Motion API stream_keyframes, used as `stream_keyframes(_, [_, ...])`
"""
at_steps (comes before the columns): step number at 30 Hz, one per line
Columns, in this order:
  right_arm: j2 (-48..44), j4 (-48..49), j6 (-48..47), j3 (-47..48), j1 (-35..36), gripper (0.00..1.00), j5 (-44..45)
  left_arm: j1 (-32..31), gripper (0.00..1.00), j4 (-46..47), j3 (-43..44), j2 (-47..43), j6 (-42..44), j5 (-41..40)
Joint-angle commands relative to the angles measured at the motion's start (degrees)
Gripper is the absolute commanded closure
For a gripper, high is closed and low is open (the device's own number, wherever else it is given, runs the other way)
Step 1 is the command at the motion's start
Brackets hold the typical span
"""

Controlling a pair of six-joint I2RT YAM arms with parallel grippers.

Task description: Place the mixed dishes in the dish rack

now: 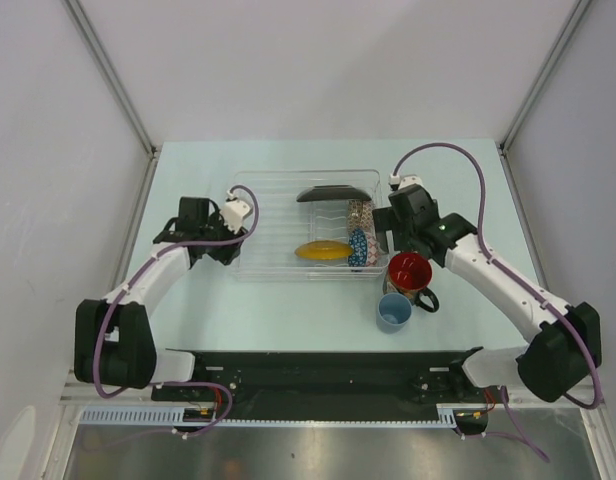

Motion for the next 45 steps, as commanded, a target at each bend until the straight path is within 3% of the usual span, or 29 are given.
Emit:
stream_keyframes(1, [-7.42, -3.98, 3.11, -0.65, 2.58, 0.00, 1.17, 3.15, 0.42, 0.69, 2.32, -1.21, -0.23, 3.25])
stream_keyframes(7, [-13.49, -10.22, 7.84, -1.62, 16.36, 0.00, 6.94, 7.28, 0.23, -4.49, 8.73, -5.77, -0.75, 5.63])
stream_keyframes(12, [-13.40, -14.63, 14.08, -4.25, 18.94, 0.00, 8.73, 8.35, 0.16, -8.71, 11.64, -9.99, -2.69, 8.43])
stream_keyframes(17, [-16.75, -16.30, 21.03, -6.72, 20.70, 0.04, 12.23, 8.35, 0.16, -13.02, 12.26, -14.47, -3.13, 10.55])
stream_keyframes(19, [-16.49, -16.21, 22.26, -7.42, 20.09, 0.10, 14.25, 8.35, 0.16, -13.81, 11.83, -15.36, -3.22, 10.64])
stream_keyframes(28, [-11.82, -10.24, 19.72, -8.21, 21.49, 0.22, 10.51, 8.35, 0.16, -15.57, 11.38, -17.29, -3.92, 11.34])
stream_keyframes(37, [-16.22, -16.13, 27.79, -8.21, 31.58, 0.31, 8.55, 8.26, 0.18, -15.49, 10.42, -16.59, -3.74, 12.40])
stream_keyframes(45, [-9.46, -17.36, 32.81, -8.65, 38.98, 0.34, 5.30, 8.35, 0.18, -15.31, 10.06, -17.12, -3.22, 11.78])
